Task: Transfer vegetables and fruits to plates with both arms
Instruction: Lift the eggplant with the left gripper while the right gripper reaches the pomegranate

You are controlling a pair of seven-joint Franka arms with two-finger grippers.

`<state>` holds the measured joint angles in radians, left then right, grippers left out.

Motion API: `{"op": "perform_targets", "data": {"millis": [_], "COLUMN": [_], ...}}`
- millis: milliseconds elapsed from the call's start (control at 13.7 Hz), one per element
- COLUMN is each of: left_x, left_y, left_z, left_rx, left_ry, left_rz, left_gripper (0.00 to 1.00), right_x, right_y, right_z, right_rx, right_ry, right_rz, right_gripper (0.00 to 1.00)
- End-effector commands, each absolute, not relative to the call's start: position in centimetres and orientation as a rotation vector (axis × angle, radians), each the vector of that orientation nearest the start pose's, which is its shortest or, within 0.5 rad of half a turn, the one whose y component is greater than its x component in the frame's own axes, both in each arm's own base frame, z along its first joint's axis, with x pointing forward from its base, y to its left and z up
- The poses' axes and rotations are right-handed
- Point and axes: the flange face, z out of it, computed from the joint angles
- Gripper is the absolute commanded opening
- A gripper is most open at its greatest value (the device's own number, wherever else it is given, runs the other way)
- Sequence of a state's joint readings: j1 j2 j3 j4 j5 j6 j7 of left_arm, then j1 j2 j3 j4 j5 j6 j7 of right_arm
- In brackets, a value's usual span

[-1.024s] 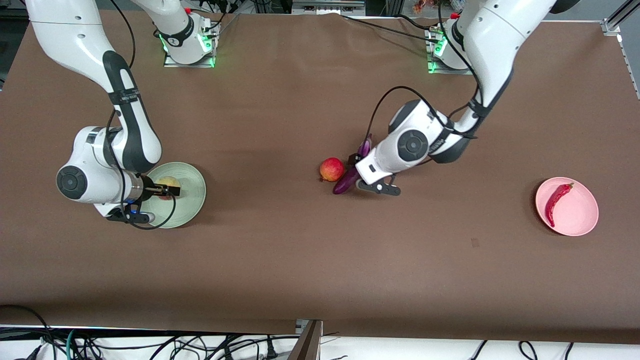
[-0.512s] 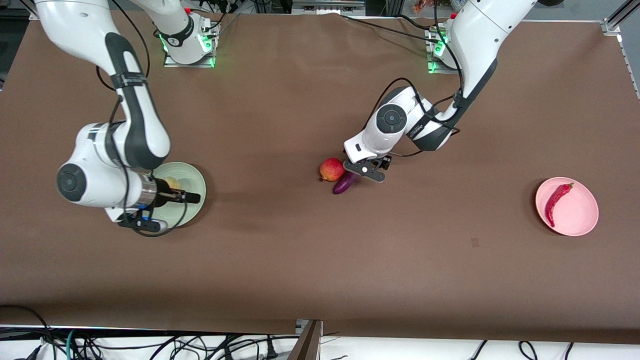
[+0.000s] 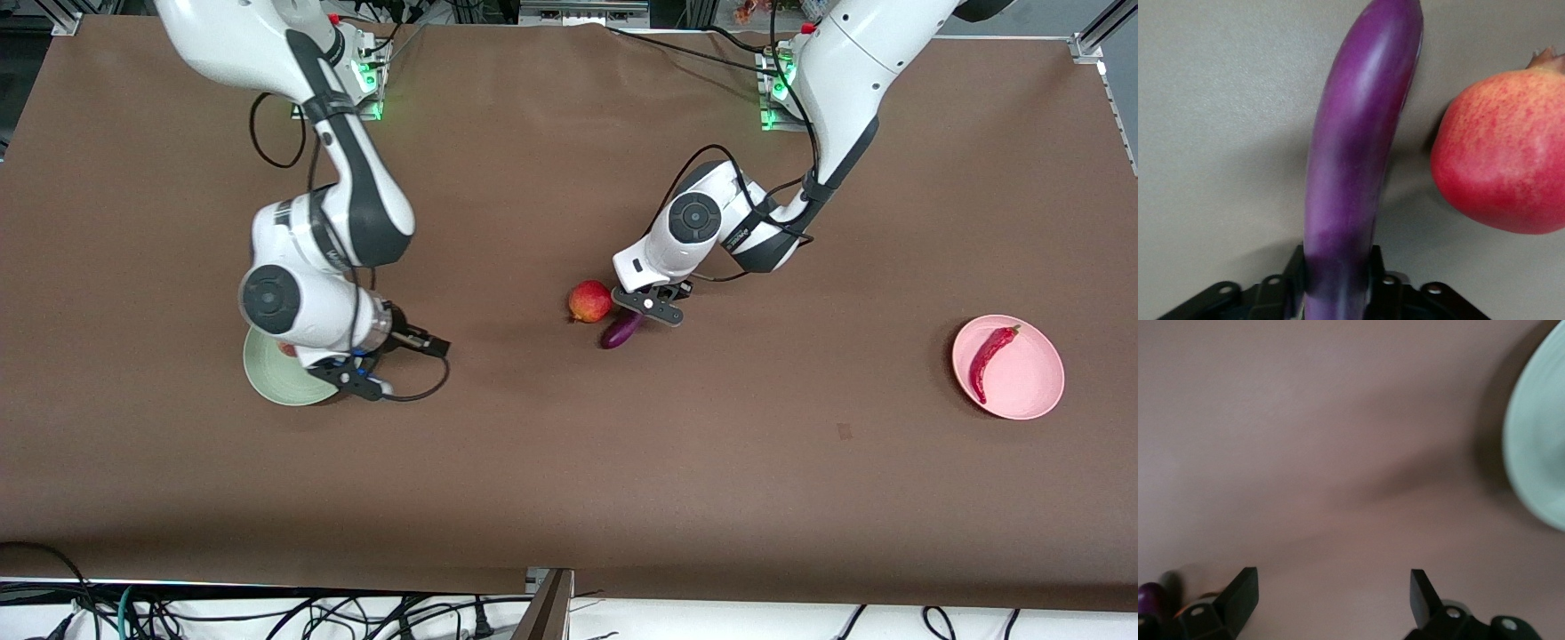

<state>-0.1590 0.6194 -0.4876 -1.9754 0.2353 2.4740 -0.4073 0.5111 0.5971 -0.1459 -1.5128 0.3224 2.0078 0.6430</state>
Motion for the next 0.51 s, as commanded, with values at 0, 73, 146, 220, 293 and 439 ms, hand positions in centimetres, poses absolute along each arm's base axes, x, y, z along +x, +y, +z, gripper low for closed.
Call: {"op": "perform_targets", "data": {"millis": [0, 73, 146, 220, 293, 439], "left_x": [49.4, 50.0, 51.0, 52.4, 53.8, 57.1], "left_y": [-35.0, -34.1, -32.6, -30.7, -28.5, -23.5], "left_z": [19.6, 21.1, 23.4, 25.9, 28.0, 31.7], "left_rx": [-3.155, -3.125, -3.082, -3.027, -2.969, -2.905], "left_ry": [0.573, 0.552, 0.519, 0.537, 0.595, 0.665], "left_rz": [0.129, 0.146, 0.173, 0.226, 0.312, 0.467], "left_gripper": [0.0, 0.0, 0.0, 0.0, 0.0, 0.0], "right_x": [64.0, 63.8, 63.0, 62.8, 62.3, 60.9], "right_y": [30.9, 31.7, 33.7, 35.0, 36.4, 39.7], "right_z": [30.7, 30.6, 30.2, 30.2, 29.8, 29.4], "right_rx": [-2.889, -2.879, -2.867, -2.842, -2.818, -2.768], "right_ry": [0.715, 0.747, 0.777, 0.825, 0.858, 0.919], "right_rz": [0.236, 0.225, 0.223, 0.193, 0.173, 0.16], "right_gripper": [1.0, 1.0, 1.0, 1.0, 1.0, 1.0]}}
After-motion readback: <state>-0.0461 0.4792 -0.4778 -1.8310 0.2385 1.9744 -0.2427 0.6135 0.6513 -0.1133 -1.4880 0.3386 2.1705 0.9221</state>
